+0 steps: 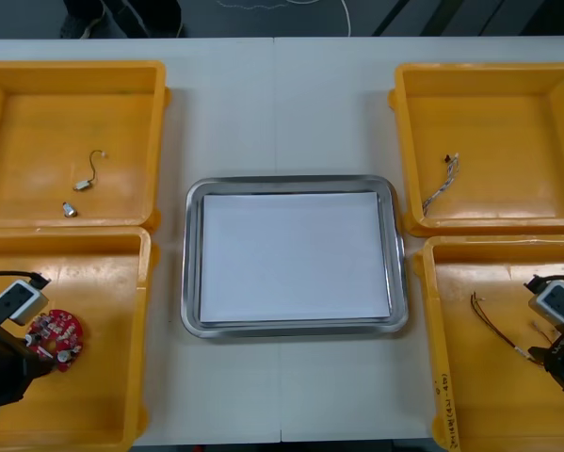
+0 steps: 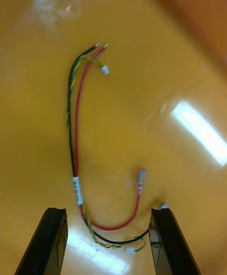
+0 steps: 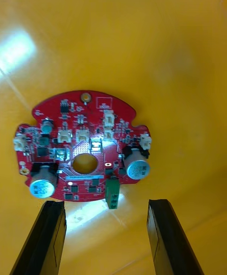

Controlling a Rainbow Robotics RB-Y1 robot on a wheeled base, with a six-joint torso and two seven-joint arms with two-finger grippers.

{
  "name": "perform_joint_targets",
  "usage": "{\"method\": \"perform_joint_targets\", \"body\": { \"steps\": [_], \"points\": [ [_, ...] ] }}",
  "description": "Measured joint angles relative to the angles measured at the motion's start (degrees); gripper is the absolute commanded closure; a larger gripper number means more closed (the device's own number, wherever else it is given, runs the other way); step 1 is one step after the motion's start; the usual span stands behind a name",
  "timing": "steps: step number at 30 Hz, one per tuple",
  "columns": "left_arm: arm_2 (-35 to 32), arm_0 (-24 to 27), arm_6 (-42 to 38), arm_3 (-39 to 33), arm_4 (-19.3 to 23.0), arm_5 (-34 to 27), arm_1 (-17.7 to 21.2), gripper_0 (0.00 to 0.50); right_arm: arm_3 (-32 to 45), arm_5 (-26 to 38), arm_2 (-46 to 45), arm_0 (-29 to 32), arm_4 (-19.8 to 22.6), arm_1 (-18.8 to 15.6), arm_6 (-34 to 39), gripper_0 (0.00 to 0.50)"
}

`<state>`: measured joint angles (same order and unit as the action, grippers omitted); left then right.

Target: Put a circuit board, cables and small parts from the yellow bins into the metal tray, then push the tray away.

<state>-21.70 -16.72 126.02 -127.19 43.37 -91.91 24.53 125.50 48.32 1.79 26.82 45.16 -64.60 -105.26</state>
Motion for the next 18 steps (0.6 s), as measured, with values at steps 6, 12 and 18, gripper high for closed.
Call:
{"method": "perform_joint_targets", "body": {
  "steps": [6, 12, 18],
  "points": [
    [1.6, -1.0, 0.0, 0.1, -1.0, 2.3, 0.0, 0.0, -0.4, 3.2, 2.1, -1.0, 0.8, -0.5, 0.0, 0.0],
    [2.5, -1.2, 0.0, 1.4, -1.1, 4.3, 0.0, 0.0, -0.9, 7.0, 3.2, -3.1, 1.0, -0.4, 0.0, 0.0],
    [2.6, -1.2, 0.0, 2.6, -1.1, 5.4, 0.0, 0.0, -2.2, 10.6, 3.6, -6.1, 0.4, 1.8, 0.0, 0.0]
  ]
}}
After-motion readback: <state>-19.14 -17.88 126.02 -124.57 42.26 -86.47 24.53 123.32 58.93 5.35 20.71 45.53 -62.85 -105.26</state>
